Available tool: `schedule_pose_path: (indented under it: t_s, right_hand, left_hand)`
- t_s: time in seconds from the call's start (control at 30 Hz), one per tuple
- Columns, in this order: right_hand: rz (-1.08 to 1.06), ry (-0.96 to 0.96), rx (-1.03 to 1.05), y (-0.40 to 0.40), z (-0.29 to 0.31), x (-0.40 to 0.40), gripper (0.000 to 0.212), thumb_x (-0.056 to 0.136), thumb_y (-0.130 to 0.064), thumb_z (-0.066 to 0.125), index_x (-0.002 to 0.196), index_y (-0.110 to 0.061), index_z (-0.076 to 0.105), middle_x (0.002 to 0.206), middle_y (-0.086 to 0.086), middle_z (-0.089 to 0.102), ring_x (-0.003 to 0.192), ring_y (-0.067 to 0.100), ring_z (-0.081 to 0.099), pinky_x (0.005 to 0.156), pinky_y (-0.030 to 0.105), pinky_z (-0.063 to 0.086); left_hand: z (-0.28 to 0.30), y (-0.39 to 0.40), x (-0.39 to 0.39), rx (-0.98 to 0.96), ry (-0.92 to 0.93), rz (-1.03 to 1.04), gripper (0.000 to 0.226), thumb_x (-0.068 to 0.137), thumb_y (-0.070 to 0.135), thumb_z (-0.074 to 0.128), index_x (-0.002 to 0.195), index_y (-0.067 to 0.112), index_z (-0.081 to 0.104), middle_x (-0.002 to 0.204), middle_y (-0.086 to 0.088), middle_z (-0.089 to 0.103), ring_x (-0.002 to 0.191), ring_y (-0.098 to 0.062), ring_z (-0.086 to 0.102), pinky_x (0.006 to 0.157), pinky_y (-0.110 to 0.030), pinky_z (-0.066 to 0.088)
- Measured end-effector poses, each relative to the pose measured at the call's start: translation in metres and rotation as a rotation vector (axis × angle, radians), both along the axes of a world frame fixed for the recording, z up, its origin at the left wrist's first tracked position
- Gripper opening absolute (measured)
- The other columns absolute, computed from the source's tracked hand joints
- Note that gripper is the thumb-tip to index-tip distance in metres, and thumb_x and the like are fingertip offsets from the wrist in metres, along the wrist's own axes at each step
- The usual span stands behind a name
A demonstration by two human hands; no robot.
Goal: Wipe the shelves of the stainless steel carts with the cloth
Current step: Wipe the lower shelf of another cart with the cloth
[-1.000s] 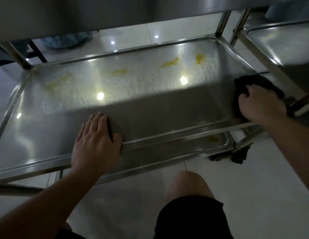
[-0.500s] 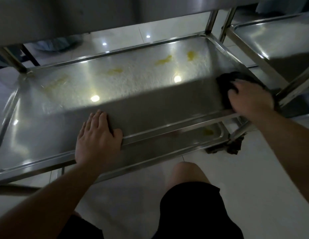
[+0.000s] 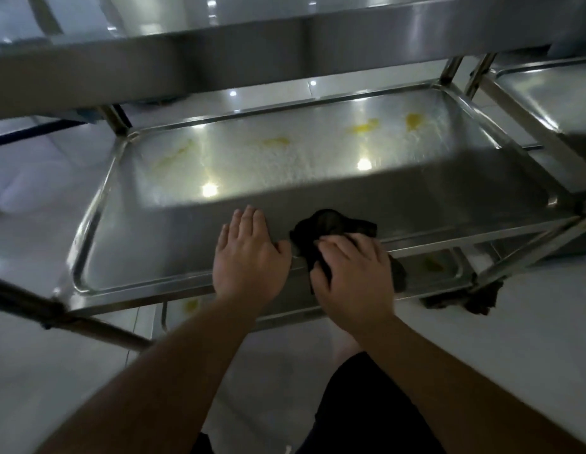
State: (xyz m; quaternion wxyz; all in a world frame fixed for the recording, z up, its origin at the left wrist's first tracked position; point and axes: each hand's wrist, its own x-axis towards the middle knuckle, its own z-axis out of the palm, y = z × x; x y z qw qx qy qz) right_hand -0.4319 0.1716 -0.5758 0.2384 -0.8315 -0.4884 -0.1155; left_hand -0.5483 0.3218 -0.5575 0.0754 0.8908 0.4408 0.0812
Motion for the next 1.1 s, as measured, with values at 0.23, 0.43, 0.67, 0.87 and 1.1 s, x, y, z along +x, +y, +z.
schedule_pose_path:
  t_s: [0.23,0.43,0.67,0.87,1.1]
  right_hand:
    - [-0.133,-0.165,0.045,-0.012,-0.006,0.053,0.029,0.096,-0.042,0.050,0.105,-0.022,0.069,0.103,-0.002,0.072,0.097,0.021,0.050,0.089,0.042,0.042]
    - [-0.305,-0.124,0.056,0.002,0.002,0.034,0.028,0.094,-0.038,0.048,0.085,-0.018,0.065,0.086,0.004,0.066,0.088,0.025,0.047,0.084,0.043,0.041]
    - [0.009,-0.149,-0.149,0.050,0.019,-0.039,0.032,0.091,-0.052,0.046,0.090,-0.026,0.063,0.091,-0.002,0.065,0.087,0.026,0.058,0.080,0.042,0.047]
    - [-0.001,-0.102,-0.179,0.065,0.030,-0.039,0.033,0.095,-0.046,0.045,0.083,-0.020,0.061,0.086,0.003,0.063,0.083,0.031,0.056,0.068,0.041,0.045]
    - [-0.046,0.212,-0.904,0.120,0.114,-0.048,0.034,0.096,-0.049,0.045,0.087,-0.021,0.061,0.087,0.002,0.059,0.086,0.026,0.059,0.076,0.038,0.050]
  left_hand:
    - [0.008,0.000,-0.003,-0.108,-0.003,-0.042,0.079,0.102,0.054,0.027,0.168,0.012,0.015,0.178,-0.006,0.012,0.164,-0.023,0.003,0.133,-0.043,0.003]
    - [0.011,0.007,-0.004,-0.201,0.012,-0.059,0.081,0.102,0.056,0.025,0.170,0.014,0.008,0.179,-0.003,0.003,0.164,-0.021,-0.005,0.131,-0.042,-0.004]
    - [0.031,0.038,-0.012,-0.395,0.011,-0.141,0.073,0.101,0.040,0.048,0.167,0.020,0.023,0.177,0.001,0.015,0.163,-0.023,0.009,0.130,-0.046,0.012]
    - [0.028,0.011,-0.067,-0.263,-0.122,-0.153,0.052,0.104,0.036,0.051,0.154,0.022,0.044,0.162,-0.001,0.040,0.155,-0.021,0.030,0.129,-0.039,0.020]
    - [0.089,-0.019,-0.145,-0.445,0.162,-0.027,0.053,0.099,0.037,0.052,0.149,0.022,0.046,0.158,-0.001,0.042,0.150,-0.026,0.036,0.122,-0.041,0.029]
